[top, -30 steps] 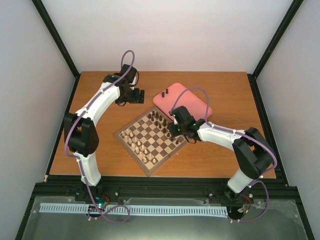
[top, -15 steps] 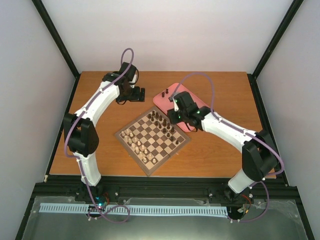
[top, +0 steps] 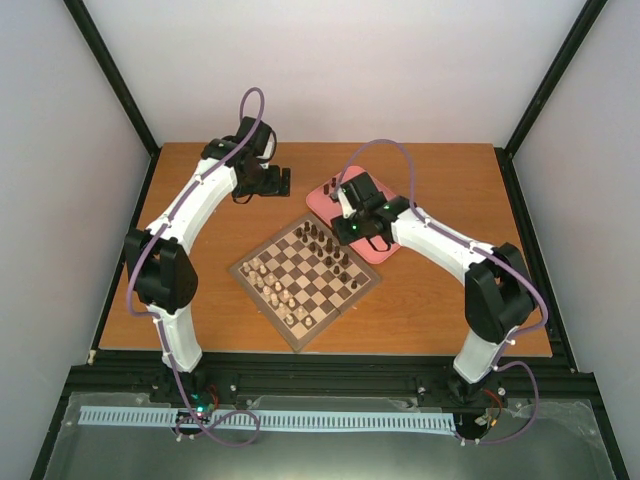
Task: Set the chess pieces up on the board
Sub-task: Pick up the chess piece from the storage box.
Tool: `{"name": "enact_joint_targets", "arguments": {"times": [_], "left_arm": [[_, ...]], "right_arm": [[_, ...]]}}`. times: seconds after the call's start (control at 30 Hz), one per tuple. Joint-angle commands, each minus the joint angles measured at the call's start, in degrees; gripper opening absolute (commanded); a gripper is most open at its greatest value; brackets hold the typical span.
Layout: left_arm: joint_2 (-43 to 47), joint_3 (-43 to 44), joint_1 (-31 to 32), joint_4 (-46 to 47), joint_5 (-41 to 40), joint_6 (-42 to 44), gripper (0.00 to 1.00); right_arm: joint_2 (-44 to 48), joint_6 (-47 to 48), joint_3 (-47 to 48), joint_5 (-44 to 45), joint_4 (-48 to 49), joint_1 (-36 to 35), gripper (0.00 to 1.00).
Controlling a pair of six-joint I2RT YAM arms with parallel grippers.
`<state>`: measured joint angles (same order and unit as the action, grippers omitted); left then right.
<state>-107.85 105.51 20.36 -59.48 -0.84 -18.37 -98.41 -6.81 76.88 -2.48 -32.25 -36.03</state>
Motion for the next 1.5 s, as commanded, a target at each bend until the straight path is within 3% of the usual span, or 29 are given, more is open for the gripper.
{"name": "enact_joint_targets", "arguments": {"times": [0.0,0.77,1.47], "left_arm": [[0.8,1.0,0.4,-0.5,0.4,0.1,1.00],[0.4,1.7,0.4,-0.5,-0.8,0.1,1.00],[0.2,2.1,0.4,-0.6,0.2,0.0,1.00]], "right_arm": [[-1.1,0.7,0.6,-3.2,-2.3,0.2,0.47],[-7.7,2.1,5.7,-6.1,-4.7,-0.2,0.48],[-7.5,1.2,7.7,-3.9,-4.5,-0.2,0.51]]}}
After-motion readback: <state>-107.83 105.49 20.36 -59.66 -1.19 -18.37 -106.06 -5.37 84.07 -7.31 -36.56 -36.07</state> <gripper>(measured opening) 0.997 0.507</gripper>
